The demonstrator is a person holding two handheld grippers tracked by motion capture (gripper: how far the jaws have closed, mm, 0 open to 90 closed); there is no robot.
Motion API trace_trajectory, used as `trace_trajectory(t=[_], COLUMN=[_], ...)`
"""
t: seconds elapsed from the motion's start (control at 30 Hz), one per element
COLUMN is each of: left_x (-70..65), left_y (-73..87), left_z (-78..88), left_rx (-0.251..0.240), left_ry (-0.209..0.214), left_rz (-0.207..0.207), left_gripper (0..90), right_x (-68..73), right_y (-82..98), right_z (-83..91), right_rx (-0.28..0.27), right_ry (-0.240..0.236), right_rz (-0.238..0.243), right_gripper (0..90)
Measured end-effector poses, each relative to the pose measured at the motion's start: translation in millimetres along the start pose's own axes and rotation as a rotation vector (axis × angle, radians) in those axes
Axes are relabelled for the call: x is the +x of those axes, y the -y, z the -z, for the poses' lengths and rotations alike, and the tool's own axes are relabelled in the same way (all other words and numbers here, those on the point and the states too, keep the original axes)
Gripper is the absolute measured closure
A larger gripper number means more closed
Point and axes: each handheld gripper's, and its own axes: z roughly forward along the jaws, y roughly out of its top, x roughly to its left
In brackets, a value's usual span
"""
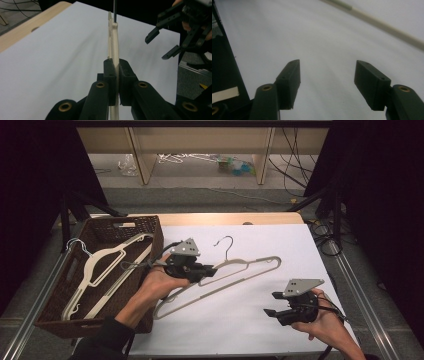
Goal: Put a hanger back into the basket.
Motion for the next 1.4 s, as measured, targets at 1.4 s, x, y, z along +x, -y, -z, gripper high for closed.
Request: trace_trajectory(t=[1.4], left_x=[100.6], left_y=[79.8], left_z=[220.5], left_rx=[-0.173], left_ry=[-0.485], left_rz=[0.171], left_gripper=[85.9], right_x=[0.8], right_y=[13.3], right_z=[-7.5], right_rx=[-0.016], right_ry=[0.001], right_rz=[-0.041], right_gripper=[31.6])
